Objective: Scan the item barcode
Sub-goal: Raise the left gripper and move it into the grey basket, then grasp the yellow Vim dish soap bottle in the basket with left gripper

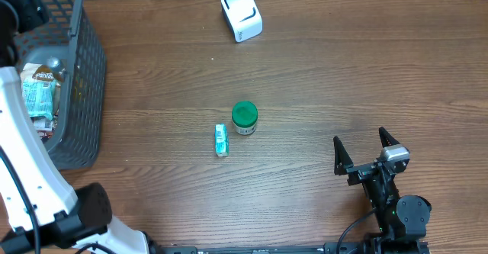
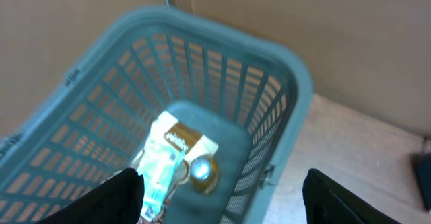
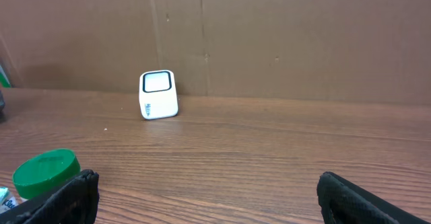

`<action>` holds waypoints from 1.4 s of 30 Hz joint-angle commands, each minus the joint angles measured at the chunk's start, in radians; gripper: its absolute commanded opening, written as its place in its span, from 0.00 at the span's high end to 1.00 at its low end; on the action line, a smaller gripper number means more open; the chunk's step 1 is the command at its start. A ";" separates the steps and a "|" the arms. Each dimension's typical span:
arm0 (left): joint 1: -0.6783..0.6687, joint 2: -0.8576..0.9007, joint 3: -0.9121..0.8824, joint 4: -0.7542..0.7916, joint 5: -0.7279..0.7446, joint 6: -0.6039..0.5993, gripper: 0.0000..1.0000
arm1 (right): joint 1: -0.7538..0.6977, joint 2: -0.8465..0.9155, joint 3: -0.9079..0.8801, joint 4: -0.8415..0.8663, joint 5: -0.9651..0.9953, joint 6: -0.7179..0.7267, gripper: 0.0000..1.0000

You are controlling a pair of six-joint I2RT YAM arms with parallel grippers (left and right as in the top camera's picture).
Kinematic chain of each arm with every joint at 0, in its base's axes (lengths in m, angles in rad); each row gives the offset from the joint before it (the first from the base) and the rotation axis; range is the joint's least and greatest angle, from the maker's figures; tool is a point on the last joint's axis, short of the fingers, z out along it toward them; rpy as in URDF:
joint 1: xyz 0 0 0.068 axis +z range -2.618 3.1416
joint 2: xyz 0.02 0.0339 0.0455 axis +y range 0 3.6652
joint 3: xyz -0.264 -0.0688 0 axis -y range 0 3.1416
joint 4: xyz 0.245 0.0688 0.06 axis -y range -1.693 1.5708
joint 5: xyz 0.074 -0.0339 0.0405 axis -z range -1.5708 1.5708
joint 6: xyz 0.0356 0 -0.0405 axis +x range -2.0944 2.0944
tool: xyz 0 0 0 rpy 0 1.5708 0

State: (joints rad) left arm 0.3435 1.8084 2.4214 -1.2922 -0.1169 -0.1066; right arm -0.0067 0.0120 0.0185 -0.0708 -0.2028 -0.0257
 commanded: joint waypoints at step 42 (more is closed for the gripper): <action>0.174 0.548 -0.005 -0.107 0.316 0.236 0.58 | -0.004 -0.009 -0.011 0.006 -0.001 -0.002 0.00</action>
State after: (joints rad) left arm 0.5152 2.3577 2.4149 -1.3987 0.1982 0.1299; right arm -0.0067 0.0120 0.0185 -0.0708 -0.2028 -0.0257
